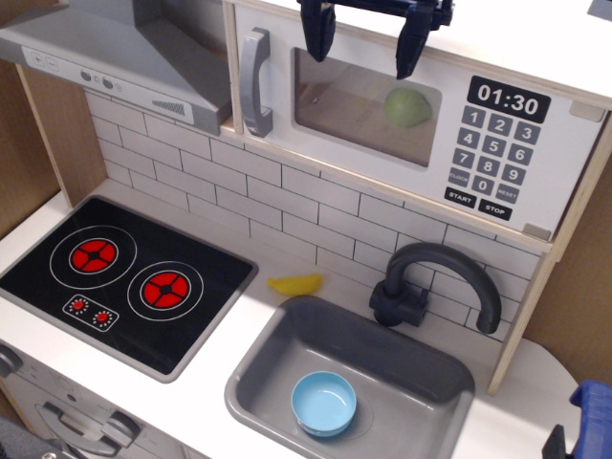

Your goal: Open microwave

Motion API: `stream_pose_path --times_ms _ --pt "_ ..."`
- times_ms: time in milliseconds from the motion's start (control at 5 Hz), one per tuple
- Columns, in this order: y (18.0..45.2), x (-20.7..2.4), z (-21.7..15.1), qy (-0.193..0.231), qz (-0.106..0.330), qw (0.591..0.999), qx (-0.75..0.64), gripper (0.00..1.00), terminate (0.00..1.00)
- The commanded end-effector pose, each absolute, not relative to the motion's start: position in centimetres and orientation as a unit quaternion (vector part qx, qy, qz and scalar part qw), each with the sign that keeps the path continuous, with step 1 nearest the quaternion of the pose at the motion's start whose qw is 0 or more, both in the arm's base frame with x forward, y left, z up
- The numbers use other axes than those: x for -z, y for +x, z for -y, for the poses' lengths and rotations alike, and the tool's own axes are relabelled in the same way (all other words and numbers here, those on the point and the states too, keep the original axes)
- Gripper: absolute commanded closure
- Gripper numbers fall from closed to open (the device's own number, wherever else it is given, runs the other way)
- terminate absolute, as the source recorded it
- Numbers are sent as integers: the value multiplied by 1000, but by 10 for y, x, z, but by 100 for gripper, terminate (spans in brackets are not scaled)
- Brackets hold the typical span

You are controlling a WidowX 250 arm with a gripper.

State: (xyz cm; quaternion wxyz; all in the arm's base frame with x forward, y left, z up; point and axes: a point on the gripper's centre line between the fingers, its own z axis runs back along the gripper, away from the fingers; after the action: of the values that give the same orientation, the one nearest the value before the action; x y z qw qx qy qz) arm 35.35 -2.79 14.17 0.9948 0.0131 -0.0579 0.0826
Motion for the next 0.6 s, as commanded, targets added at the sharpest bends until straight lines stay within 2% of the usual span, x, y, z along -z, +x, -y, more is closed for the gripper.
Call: stream_pose_path --times_ms 0,200,400 --pt "353 -142 28 13 58 995 -83 0 0" --pt "308 -150 16 -6 62 998 -23 0 0" --pt "272 -145 2 8 79 997 -12 0 0"
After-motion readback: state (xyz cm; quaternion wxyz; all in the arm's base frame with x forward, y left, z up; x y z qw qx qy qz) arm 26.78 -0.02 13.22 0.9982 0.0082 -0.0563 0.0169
